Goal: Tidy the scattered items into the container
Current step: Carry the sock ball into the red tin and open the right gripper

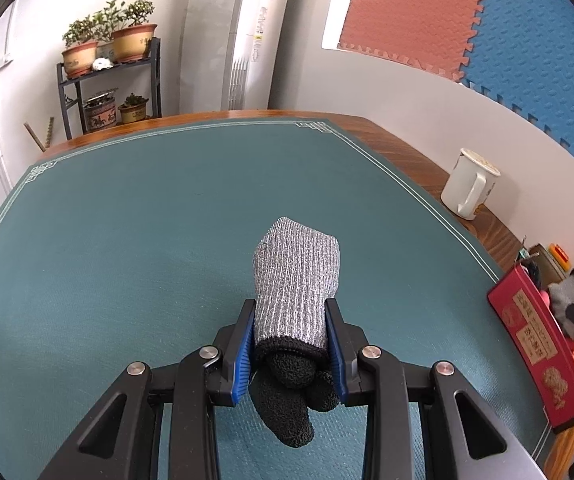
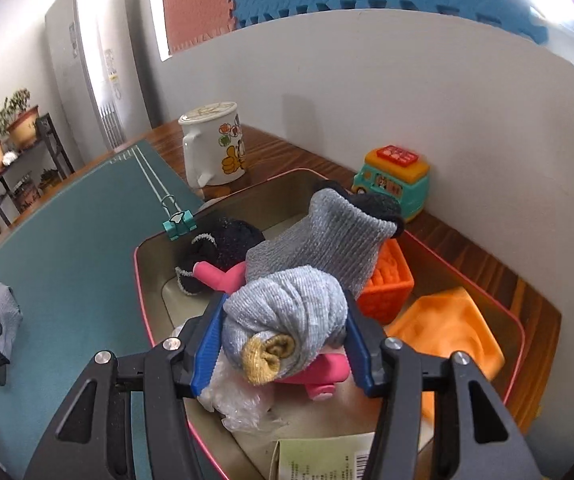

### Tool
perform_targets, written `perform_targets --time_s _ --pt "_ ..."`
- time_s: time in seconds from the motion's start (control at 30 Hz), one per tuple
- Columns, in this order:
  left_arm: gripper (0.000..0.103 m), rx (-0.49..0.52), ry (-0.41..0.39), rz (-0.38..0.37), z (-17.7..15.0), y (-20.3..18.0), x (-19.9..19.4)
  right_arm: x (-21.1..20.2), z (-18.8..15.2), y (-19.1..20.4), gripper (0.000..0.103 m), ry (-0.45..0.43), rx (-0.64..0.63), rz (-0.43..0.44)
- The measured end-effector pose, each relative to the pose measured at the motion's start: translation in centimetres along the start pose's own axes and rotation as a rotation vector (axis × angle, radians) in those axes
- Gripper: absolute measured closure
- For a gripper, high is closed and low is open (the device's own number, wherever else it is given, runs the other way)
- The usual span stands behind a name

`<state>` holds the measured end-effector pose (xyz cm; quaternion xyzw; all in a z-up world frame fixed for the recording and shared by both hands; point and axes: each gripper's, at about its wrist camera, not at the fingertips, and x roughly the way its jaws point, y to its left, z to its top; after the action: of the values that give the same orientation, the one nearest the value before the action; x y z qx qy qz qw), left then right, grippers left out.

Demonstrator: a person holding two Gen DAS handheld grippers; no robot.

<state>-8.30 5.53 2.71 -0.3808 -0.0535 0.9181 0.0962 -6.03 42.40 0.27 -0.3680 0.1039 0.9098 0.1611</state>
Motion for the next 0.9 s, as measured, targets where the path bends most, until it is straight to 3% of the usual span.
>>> perform_targets --time_s 0.27,0.53,0.9 --pt "0.069 -0.002 0.012 -0.01 -0.1 -0.1 0.2 0.6 0.8 0.0 0.038 0.055 -0.009 -0.009" --pt "0.069 0.008 0.013 -0.05 -0.2 -0.9 -0.4 -2.4 0.5 -1.4 0.037 -0.034 0.034 0.006" --pt "0.069 0.024 0.043 -0.117 -0.2 -3.7 -1.6 -4.3 -0.5 -4.5 0.03 -0.081 0.091 0.064"
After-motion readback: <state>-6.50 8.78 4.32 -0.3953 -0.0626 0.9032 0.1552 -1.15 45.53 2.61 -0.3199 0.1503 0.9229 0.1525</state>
